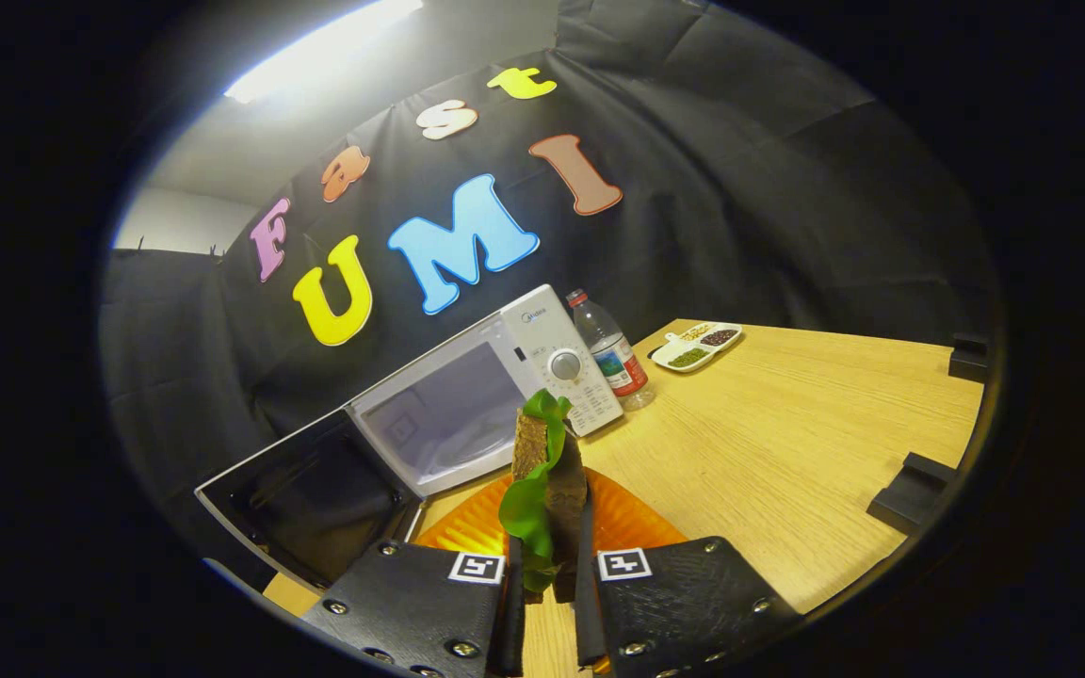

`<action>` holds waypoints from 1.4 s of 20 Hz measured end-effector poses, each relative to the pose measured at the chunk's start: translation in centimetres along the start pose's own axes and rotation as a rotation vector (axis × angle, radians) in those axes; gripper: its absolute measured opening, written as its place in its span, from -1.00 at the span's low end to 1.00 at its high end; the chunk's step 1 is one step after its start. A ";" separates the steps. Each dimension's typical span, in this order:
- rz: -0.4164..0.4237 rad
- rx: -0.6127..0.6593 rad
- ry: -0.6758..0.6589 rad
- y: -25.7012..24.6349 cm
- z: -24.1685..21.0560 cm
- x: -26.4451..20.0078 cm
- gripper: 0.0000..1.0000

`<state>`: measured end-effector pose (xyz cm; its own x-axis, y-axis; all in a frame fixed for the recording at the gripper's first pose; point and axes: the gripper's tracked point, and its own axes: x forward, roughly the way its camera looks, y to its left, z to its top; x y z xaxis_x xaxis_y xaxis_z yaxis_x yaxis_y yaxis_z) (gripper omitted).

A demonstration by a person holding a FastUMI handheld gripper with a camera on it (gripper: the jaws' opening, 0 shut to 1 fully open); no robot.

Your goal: Open the microwave, put the food inside, and close the microwave door.

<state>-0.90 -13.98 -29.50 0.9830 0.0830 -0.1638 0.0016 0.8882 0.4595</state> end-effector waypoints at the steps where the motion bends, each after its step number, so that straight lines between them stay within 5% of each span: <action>1: 0.009 -0.001 -0.001 0.8 0.1 0.2 -0.57; 12: 0.127 0.004 0.044 11.0 -1.0 8.1 -0.57; 28: 0.104 -0.043 0.084 15.8 -3.5 25.0 -0.57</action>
<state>23.06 3.69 -29.36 0.9587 0.2111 -0.1905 -0.1087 0.8911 0.4406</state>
